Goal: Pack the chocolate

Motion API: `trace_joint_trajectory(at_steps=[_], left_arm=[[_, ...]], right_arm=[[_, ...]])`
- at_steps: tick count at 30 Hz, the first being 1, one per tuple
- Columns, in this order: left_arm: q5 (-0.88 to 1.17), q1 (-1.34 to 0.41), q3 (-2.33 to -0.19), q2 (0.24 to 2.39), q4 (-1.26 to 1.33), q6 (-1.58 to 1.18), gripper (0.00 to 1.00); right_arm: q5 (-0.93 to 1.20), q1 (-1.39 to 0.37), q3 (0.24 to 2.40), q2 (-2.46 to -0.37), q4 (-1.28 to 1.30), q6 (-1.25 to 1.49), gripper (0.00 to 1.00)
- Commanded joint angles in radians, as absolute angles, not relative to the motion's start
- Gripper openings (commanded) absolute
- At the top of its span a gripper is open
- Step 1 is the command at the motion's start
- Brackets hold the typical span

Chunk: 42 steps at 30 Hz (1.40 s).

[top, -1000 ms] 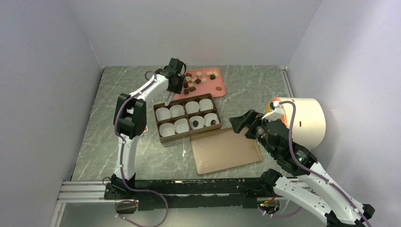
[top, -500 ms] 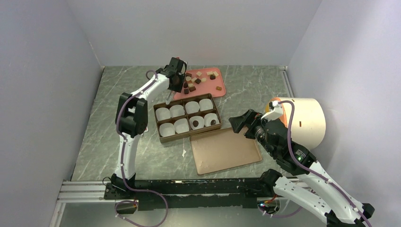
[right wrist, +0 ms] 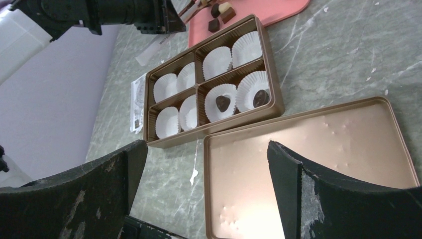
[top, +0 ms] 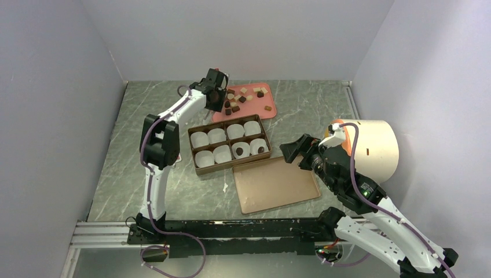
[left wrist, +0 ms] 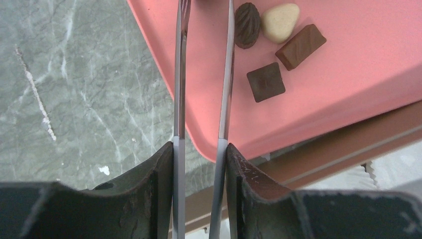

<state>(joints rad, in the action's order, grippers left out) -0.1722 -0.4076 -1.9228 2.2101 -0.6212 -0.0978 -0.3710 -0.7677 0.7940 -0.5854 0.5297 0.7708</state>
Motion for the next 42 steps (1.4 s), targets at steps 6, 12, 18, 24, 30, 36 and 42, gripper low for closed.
trace_joint_trajectory(at_steps=[6, 12, 18, 24, 30, 36, 42], left_arm=[[-0.140, -0.405, -1.897, 2.043, -0.639, -0.124, 0.21], [-0.130, -0.405, -1.869, 1.997, -0.676, -0.131, 0.21], [-0.094, -0.408, -1.808, 1.905, -0.710, -0.141, 0.22], [-0.084, -0.418, -1.758, 1.799, -0.757, -0.138, 0.23], [-0.090, -0.473, -1.648, 1.677, -0.802, -0.138, 0.24], [-0.114, -0.535, -1.583, 1.589, -0.844, -0.130, 0.23], [-0.082, -0.566, -1.528, 1.501, -0.889, -0.140, 0.23]], right_arm=[[-0.390, -0.766, 0.789, -0.569, 0.504, 0.775, 0.96], [-0.388, -0.765, 0.790, -0.566, 0.508, 0.778, 0.96], [-0.385, -0.767, 0.786, -0.563, 0.508, 0.779, 0.96], [-0.403, -0.765, 0.801, -0.573, 0.519, 0.763, 0.96], [-0.395, -0.767, 0.793, -0.584, 0.510, 0.765, 0.96], [-0.388, -0.765, 0.784, -0.594, 0.498, 0.763, 0.96], [-0.387, -0.766, 0.810, -0.604, 0.505, 0.753, 0.96]])
